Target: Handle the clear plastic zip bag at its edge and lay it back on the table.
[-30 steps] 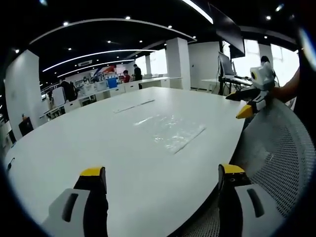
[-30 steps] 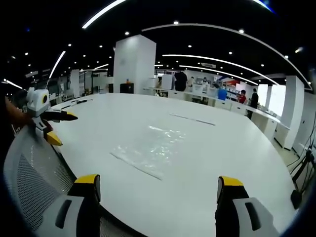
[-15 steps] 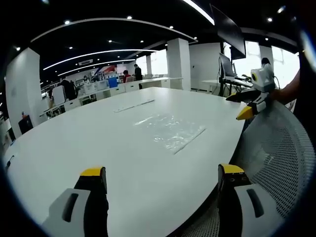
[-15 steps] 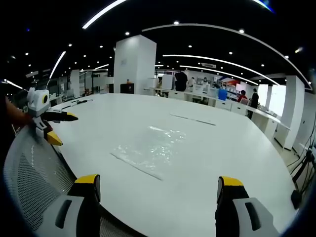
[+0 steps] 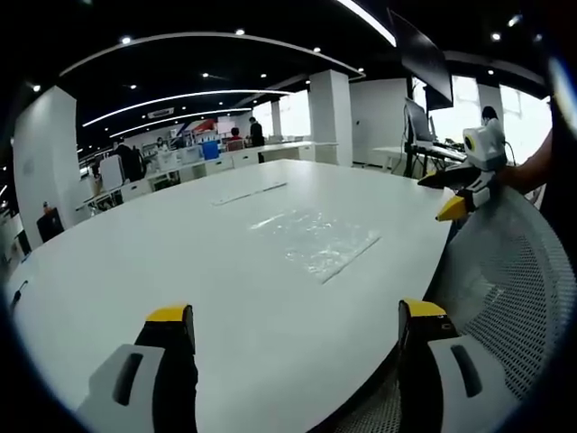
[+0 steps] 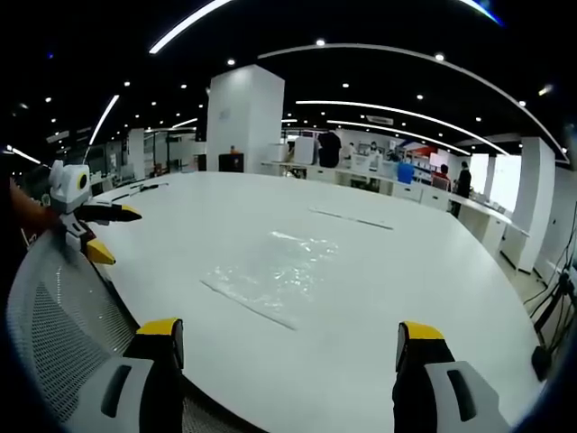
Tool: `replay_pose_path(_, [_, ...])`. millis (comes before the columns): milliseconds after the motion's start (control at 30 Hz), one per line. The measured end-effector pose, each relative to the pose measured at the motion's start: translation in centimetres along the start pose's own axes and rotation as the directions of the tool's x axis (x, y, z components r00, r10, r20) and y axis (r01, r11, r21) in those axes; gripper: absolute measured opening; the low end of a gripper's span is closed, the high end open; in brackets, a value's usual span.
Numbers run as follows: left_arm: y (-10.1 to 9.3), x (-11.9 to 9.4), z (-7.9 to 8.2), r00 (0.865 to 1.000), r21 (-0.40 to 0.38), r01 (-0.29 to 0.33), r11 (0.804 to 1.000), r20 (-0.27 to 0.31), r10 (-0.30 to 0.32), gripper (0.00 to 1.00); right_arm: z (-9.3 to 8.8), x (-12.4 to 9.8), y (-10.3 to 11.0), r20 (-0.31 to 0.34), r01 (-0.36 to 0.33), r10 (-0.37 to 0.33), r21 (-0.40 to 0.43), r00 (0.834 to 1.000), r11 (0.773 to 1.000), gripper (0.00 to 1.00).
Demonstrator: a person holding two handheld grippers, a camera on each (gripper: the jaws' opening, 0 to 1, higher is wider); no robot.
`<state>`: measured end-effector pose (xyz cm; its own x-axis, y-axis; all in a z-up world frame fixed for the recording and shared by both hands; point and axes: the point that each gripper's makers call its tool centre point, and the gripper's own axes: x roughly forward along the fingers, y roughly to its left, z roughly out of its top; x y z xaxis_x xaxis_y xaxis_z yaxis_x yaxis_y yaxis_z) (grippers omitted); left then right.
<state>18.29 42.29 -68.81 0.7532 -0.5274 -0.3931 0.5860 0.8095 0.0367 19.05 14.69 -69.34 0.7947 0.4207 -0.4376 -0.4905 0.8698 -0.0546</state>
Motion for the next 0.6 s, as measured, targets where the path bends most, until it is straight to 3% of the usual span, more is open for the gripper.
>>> replay_pose_path(600, [-0.41, -0.17, -0.08, 0.999, 0.048, 0.014, 0.999, -0.038, -0.012, 0.90, 0.10, -0.05, -0.18, 0.002, 0.011, -0.011, 0.005, 1.000, 1.000, 0.98])
